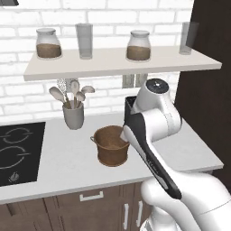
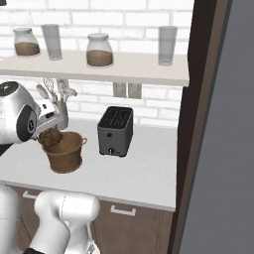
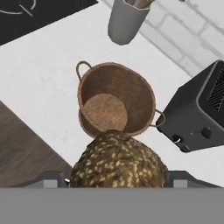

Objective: Open the cabinet, pick up the bread from the cabinet and place it in the basket. Then move the basket to the dining counter.

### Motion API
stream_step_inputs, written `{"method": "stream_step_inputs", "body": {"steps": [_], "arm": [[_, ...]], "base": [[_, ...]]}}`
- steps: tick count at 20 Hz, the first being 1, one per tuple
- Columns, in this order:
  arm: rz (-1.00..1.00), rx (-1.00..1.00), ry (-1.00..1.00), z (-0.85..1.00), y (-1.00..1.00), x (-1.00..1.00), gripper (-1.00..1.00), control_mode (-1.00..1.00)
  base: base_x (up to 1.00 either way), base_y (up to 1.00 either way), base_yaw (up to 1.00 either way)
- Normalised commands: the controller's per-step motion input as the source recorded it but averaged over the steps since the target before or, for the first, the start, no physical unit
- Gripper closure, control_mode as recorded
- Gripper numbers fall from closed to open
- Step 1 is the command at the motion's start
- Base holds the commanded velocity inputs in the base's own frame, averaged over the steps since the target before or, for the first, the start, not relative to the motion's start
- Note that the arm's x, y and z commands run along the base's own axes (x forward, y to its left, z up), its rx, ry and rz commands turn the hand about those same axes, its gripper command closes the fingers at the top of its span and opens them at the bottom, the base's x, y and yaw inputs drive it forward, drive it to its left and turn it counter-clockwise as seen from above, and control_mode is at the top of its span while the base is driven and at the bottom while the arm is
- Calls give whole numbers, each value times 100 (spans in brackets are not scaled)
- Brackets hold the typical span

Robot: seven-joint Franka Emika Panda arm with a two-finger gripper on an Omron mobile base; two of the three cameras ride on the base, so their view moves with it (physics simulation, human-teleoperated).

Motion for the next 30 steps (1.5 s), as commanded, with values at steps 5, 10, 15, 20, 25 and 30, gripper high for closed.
{"method": "stream_step_inputs", "body": {"steps": [5,10,15,20,25,30], "arm": [[0,3,0,-14,5,54,100,-100],[0,5,1,-33,30,48,100,-100],[0,2,7,-39,18,43,100,-100],[0,0,9,-48,13,58,100,-100],[0,0,9,-47,14,54,100,-100],[-2,0,7,-39,17,42,100,-100]], "base": [[0,0,0],[0,0,0],[0,0,0],[0,0,0],[0,0,0],[0,0,0]]}}
